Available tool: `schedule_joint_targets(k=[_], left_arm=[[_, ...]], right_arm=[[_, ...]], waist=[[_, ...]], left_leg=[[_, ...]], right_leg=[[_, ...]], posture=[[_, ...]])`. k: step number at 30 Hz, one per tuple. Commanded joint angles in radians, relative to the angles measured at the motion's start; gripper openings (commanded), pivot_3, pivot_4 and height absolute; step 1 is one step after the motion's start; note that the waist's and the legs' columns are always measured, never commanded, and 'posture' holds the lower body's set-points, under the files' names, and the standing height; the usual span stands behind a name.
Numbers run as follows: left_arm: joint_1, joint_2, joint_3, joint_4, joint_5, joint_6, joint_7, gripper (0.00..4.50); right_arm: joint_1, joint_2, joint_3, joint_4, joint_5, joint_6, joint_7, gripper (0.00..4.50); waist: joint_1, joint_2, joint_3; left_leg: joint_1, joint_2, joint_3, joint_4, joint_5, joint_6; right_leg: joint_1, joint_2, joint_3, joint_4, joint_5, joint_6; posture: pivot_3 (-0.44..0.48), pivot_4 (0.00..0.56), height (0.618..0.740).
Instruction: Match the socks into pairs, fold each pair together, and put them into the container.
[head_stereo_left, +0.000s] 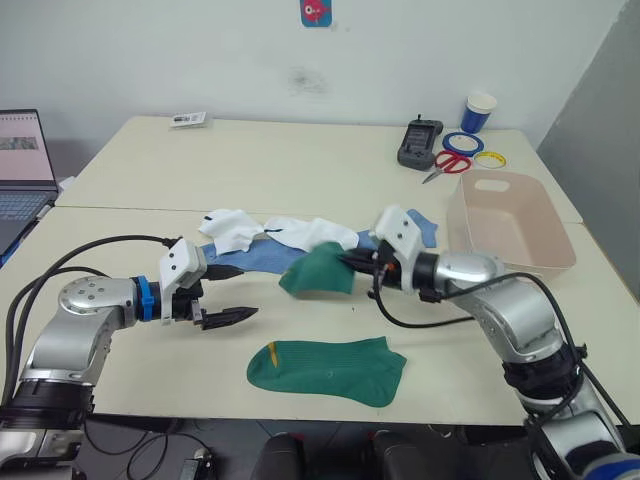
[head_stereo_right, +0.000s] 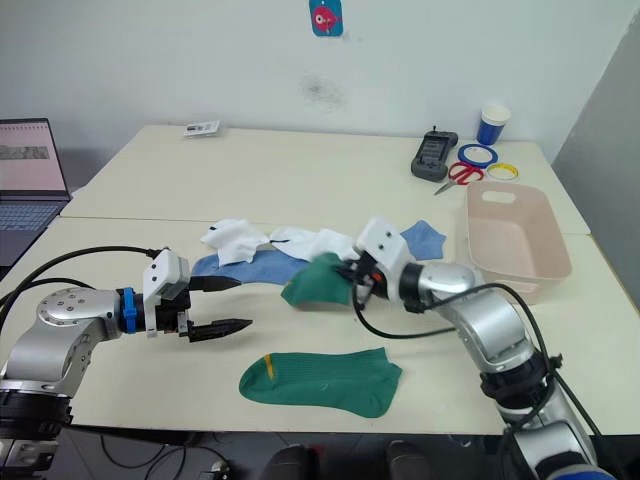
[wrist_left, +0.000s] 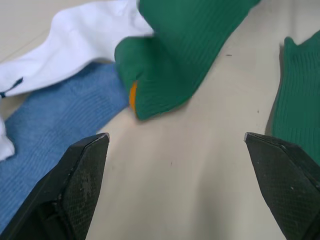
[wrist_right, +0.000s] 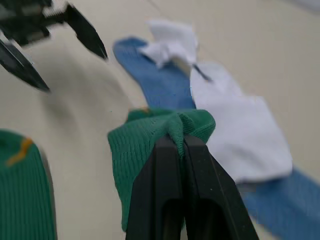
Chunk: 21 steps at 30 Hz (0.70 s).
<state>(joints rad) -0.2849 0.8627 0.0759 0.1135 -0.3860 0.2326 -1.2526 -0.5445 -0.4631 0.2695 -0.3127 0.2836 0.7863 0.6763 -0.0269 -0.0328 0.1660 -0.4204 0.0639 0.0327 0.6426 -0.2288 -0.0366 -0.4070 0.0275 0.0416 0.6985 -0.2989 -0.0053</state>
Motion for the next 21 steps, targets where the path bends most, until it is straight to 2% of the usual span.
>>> schedule_joint_targets(k=[1,5,6,8,12,16,21], left_arm=[[-0.001,-0.019,-0.007,-0.038,0.007,-0.038,-0.002,4.50],[-0.020,-0.055,-0.046,-0.033,0.043,-0.099,-0.007,4.50],[-0.028,-0.061,-0.057,-0.023,0.056,-0.123,-0.011,4.50],[-0.053,-0.076,-0.077,0.005,0.077,-0.160,-0.021,4.50],[-0.112,-0.096,-0.128,0.090,0.140,-0.273,-0.050,4.50],[-0.203,-0.121,-0.189,0.238,0.251,-0.484,-0.047,4.50],[-0.323,-0.143,-0.252,0.433,0.365,-0.770,-0.033,4.50]], right_arm=[[0.039,-0.065,-0.006,-0.013,-0.031,0.018,0.005,0.03],[0.086,-0.130,-0.015,-0.020,-0.044,0.084,-0.007,0.03],[0.091,-0.143,-0.016,-0.024,-0.053,0.083,-0.011,0.25],[0.095,-0.164,-0.022,-0.030,-0.069,0.075,-0.017,0.75],[0.098,-0.176,-0.059,-0.076,-0.054,0.092,-0.015,2.15],[0.123,-0.164,-0.118,-0.200,0.016,0.081,0.014,3.52],[0.185,-0.187,-0.156,-0.324,0.059,0.087,0.019,3.52]], waist=[[-0.002,0.000,0.000],[-0.002,0.000,0.000],[-0.002,0.000,0.000],[-0.002,0.000,0.000],[-0.004,0.000,0.000],[-0.002,0.000,0.000],[-0.001,0.000,0.000]], left_leg=[[0.000,0.000,0.000,0.000,0.000,0.000],[0.000,0.001,-0.001,0.000,0.000,0.000],[0.000,0.001,-0.001,0.000,0.000,0.000],[0.000,0.000,-0.001,0.000,0.000,0.000],[0.001,0.000,-0.001,0.000,0.000,0.000],[0.001,-0.001,-0.001,0.000,0.000,0.000],[0.000,0.000,-0.001,0.001,0.000,0.000]], right_leg=[[0.000,0.000,0.000,0.000,0.000,0.000],[0.000,0.002,0.000,0.000,0.000,0.000],[0.000,0.002,0.000,0.000,0.000,0.000],[0.000,0.003,0.000,0.000,0.000,0.000],[0.000,0.005,0.000,0.000,0.000,0.000],[0.000,0.007,0.000,0.000,0.000,0.000],[0.000,0.006,0.000,0.000,0.000,0.000]], posture=[[0.000,0.150,0.732],[0.000,0.150,0.732],[0.000,0.150,0.732],[0.000,0.150,0.732],[0.000,0.150,0.732],[0.000,0.150,0.732],[0.000,0.150,0.732]])
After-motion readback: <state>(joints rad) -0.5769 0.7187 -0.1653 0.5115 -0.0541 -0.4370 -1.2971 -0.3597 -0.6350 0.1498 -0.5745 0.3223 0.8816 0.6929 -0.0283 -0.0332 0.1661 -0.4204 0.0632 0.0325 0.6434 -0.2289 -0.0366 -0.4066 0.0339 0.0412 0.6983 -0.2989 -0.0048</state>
